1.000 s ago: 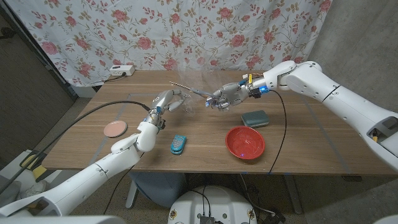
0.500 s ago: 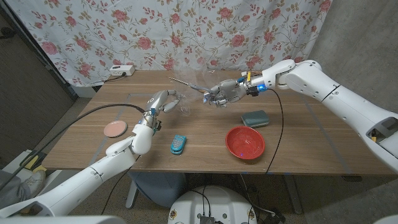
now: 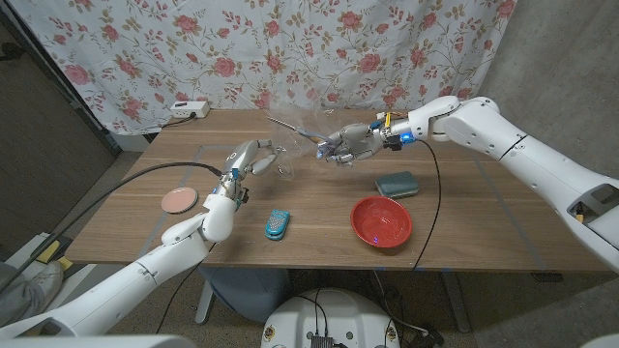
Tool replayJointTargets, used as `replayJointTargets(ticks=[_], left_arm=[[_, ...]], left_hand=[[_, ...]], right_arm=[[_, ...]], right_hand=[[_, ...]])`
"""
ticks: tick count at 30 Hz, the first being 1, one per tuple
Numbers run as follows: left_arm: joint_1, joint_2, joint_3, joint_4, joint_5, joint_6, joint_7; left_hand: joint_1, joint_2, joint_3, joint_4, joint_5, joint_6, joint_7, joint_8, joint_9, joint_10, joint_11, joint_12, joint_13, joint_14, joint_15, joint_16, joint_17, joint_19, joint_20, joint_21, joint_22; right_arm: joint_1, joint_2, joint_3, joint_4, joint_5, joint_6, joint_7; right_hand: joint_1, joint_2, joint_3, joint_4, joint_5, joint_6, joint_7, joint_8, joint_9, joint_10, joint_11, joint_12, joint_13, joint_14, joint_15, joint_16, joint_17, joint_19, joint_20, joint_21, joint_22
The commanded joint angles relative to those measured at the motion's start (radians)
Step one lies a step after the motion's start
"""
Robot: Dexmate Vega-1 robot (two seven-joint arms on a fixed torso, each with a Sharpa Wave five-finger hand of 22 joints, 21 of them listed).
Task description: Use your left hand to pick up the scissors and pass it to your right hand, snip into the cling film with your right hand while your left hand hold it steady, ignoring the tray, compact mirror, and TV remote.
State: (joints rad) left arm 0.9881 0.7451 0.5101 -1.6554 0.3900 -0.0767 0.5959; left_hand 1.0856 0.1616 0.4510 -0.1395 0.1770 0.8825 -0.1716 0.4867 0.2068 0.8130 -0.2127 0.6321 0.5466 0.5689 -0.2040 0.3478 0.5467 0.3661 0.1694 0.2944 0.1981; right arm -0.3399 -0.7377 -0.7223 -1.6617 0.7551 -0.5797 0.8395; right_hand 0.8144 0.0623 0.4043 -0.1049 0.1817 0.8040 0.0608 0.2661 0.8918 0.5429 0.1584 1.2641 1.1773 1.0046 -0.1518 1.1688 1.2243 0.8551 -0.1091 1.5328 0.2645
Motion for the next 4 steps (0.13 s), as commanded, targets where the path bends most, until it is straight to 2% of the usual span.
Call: replayJointTargets(ticks=[1, 4], left_arm=[[0.019, -0.004, -0.009, -0.02, 0.007, 0.028, 0.011], [0.018, -0.008, -0.007, -0.013, 0.009, 0.023, 0.019]], left_hand=[[0.001, -0.002, 0.001, -0.002, -0.002, 0.0, -0.008, -0.003, 0.002, 0.009, -0.001, -0.006, -0.004, 0.021, -0.016, -0.003, -0.001, 0.001, -0.003, 0.006, 0.005], [-0.001, -0.002, 0.001, -0.001, -0.003, 0.001, -0.01, -0.003, 0.002, 0.013, -0.001, -0.005, -0.005, 0.021, -0.015, -0.005, -0.001, 0.001, -0.004, 0.006, 0.005]], right_arm=[[0.024, 0.022, -0.021, 0.059, -0.024, 0.027, 0.039], [0.026, 0.024, -0.022, 0.068, -0.026, 0.025, 0.042]], right_hand=[[-0.009, -0.002, 0.006, -0.008, 0.005, 0.003, 0.007, -0.002, 0.003, 0.354, -0.3, 0.007, 0.016, 0.003, -0.064, -0.001, 0.004, 0.006, -0.108, -0.004, 0.002], [-0.01, -0.002, 0.009, -0.011, 0.005, 0.003, 0.008, -0.002, 0.004, 0.358, -0.3, -0.001, 0.006, 0.003, -0.064, 0.0, 0.004, 0.006, -0.108, -0.004, 0.002]])
